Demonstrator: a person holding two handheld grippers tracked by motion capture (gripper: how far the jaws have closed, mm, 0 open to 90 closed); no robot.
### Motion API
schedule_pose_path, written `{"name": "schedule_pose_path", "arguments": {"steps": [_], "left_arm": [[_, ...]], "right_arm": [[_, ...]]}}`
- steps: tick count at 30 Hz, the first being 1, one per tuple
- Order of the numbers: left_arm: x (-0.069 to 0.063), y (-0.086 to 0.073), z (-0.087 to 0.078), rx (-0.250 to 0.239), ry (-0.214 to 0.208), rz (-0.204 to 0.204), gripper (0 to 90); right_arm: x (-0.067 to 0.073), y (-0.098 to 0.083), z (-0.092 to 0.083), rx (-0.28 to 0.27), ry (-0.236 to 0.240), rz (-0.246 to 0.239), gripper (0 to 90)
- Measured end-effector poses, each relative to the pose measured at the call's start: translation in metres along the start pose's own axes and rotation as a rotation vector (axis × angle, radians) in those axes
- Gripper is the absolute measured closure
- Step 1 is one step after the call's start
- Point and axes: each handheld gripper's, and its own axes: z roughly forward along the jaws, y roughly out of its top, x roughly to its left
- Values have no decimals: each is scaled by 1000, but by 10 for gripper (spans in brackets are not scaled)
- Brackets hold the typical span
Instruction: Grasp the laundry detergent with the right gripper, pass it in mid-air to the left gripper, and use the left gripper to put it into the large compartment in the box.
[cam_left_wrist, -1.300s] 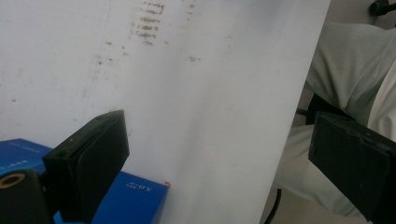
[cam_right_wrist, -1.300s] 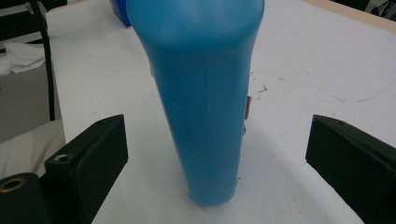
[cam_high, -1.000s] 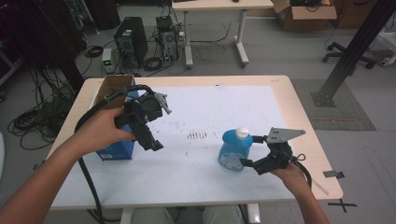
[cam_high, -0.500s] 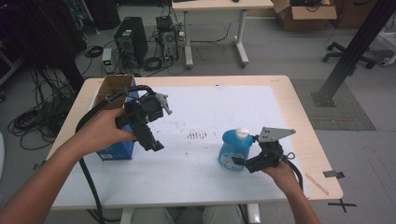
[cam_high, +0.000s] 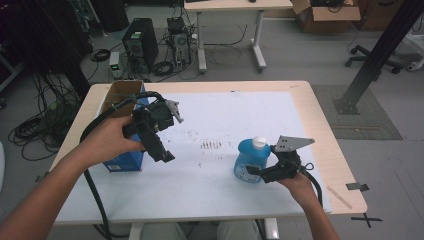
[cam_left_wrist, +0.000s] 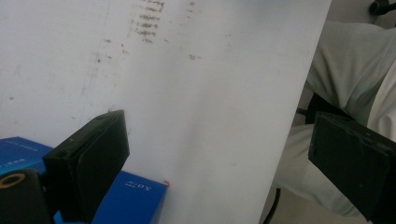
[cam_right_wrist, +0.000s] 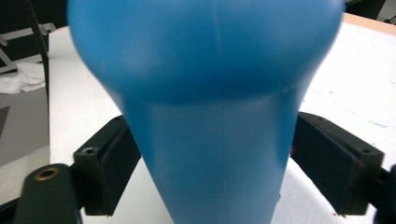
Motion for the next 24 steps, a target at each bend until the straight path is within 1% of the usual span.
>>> {"name": "schedule_pose_path", "arguments": {"steps": [10, 11, 15, 17, 18, 19, 24], "left_arm": [[-1, 1, 0, 0, -1, 1, 57], [-1, 1, 1, 1, -1, 1, 57], [0, 1, 1, 0, -2, -1, 57], [0, 1, 1, 1, -2, 0, 57], [0, 1, 1, 1, -2, 0, 57], [0, 1, 1, 0, -1, -1, 57], [0, 1, 1, 1, -2, -2, 57]], "right_arm": [[1, 0, -1, -6, 3, -11, 233], [0, 0, -1, -11, 9, -15, 267], [1, 1, -1, -11, 11, -21, 283], [1, 1, 0, -15, 14, -28, 319], [1, 1, 0, -15, 14, -28, 319], [1, 1, -1, -16, 15, -34, 343], [1, 2, 0, -16, 20, -43, 382]]}}
